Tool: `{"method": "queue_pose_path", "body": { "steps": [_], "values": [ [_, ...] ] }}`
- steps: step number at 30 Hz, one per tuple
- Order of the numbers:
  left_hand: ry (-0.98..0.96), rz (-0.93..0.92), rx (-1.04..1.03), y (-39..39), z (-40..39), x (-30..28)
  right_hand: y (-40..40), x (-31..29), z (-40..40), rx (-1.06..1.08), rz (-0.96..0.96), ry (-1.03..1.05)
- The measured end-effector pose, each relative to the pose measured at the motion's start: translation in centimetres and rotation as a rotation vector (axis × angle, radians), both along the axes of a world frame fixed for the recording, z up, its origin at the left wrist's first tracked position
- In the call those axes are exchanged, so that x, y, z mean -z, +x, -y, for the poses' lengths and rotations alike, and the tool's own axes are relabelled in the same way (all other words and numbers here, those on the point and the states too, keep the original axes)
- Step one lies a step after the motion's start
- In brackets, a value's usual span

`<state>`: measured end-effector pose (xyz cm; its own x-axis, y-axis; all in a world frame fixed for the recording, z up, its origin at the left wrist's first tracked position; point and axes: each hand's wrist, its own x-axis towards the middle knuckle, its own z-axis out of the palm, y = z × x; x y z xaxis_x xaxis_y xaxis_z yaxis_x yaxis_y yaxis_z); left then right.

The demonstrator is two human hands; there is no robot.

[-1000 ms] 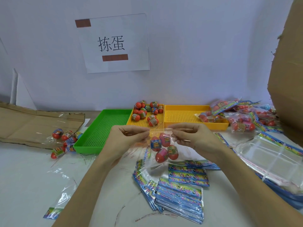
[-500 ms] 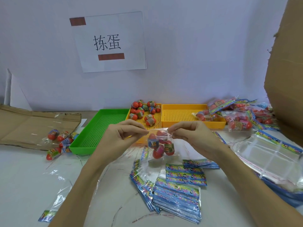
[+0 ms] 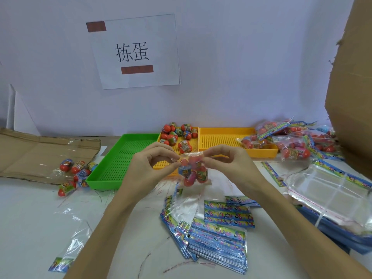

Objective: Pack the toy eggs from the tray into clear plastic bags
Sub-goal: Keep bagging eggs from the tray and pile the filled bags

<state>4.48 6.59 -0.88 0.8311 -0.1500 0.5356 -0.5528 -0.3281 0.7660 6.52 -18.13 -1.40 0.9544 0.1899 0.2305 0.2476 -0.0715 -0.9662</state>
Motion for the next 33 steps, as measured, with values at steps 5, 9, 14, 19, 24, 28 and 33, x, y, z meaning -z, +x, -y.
{"method": "queue_pose_path", "body": {
  "steps": [5, 9, 14, 19, 24, 28, 33],
  "values": [
    [0.004, -0.091, 0.020, -0.3, 0.0, -0.2, -0.6, -0.3, -0.7, -0.009, 0.062, -0.019],
    [-0.046, -0.225, 0.054, -0.8, 1.2, -0.5, -1.3, -0.7, -1.5, -0.120, 0.152, -0.073],
    [-0.165, -0.249, -0.018, -0.5, 2.1, -0.1, -1.3, -1.1, -1.6, -0.025, 0.171, -0.016],
    [-0.408, -0.358, -0.064, -0.2, 2.0, -0.2, -0.6, -1.0, -0.1, -0.027, 0.076, -0.198],
    [-0.516, -0.500, -0.035, -0.4, 1.6, -0.4, -0.7, -1.0, -0.3, 0.050, -0.002, -0.096],
    [-0.669, -0.564, -0.020, -0.2, 2.0, -0.4, -1.0, -0.9, -0.8, 0.147, -0.048, 0.066],
    [-0.709, -0.532, -0.003, -0.1, 2.6, 0.0, -1.3, -0.6, -1.8, 0.226, 0.000, 0.098]
  ]
}}
